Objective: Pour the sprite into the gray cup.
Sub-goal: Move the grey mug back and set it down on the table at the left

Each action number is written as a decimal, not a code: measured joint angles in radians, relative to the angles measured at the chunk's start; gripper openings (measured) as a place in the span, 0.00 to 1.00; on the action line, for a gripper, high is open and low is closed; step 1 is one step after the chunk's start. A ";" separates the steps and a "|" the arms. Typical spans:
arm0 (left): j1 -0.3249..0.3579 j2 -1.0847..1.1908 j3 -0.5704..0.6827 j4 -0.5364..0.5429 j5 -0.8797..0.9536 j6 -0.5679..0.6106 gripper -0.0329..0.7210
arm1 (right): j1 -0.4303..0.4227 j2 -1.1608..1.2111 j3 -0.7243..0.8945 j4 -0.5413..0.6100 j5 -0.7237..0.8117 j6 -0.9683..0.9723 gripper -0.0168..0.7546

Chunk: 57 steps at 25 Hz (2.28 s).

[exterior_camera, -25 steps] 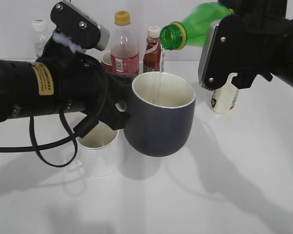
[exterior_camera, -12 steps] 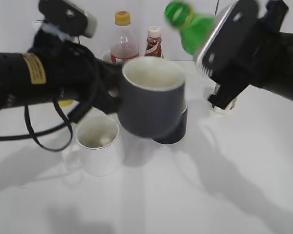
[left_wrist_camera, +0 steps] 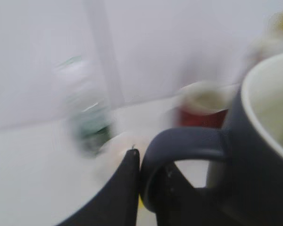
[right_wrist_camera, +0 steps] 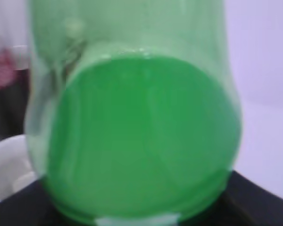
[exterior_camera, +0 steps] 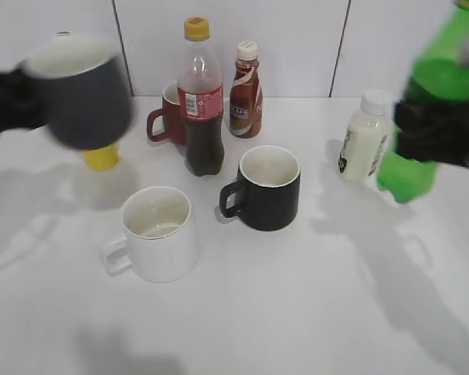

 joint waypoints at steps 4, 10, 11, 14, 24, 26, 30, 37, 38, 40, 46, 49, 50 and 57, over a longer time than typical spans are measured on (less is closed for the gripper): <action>0.194 0.058 0.109 -0.013 -0.138 0.016 0.12 | -0.071 0.003 0.089 -0.106 -0.100 0.178 0.55; 0.285 0.283 0.129 -0.025 -0.390 0.049 0.12 | -0.077 0.053 0.097 -0.148 -0.126 0.205 0.55; 0.285 0.324 0.129 -0.024 -0.454 0.061 0.12 | -0.077 0.059 0.097 -0.151 -0.126 0.205 0.55; 0.285 0.450 0.129 -0.033 -0.594 0.128 0.12 | -0.077 0.062 0.097 -0.153 -0.126 0.206 0.55; 0.285 0.662 0.128 -0.053 -0.691 0.150 0.12 | -0.077 0.062 0.097 -0.156 -0.126 0.211 0.55; 0.285 0.666 0.128 -0.051 -0.691 0.150 0.12 | -0.077 0.062 0.097 -0.156 -0.126 0.213 0.55; 0.285 0.667 0.128 -0.037 -0.682 0.148 0.12 | -0.077 0.062 0.097 -0.156 -0.126 0.216 0.55; 0.285 0.666 0.196 -0.026 -0.745 0.143 0.22 | -0.077 0.062 0.097 -0.158 -0.126 0.234 0.55; 0.285 0.666 0.210 -0.024 -0.762 0.142 0.24 | -0.077 0.062 0.097 -0.161 -0.126 0.237 0.55; 0.285 0.665 0.232 -0.019 -0.797 0.142 0.27 | -0.077 0.062 0.097 -0.174 -0.126 0.244 0.55; 0.285 0.661 0.304 0.007 -0.826 0.142 0.35 | -0.077 0.073 0.097 -0.200 -0.139 0.255 0.55; 0.285 0.648 0.348 0.012 -0.826 0.142 0.36 | -0.077 0.105 0.097 -0.200 -0.206 0.249 0.55; 0.285 0.638 0.360 0.012 -0.824 0.142 0.36 | -0.077 0.126 0.097 -0.200 -0.237 0.248 0.55; 0.285 0.476 0.377 0.021 -0.826 0.080 0.36 | -0.077 0.363 0.097 -0.204 -0.456 0.274 0.55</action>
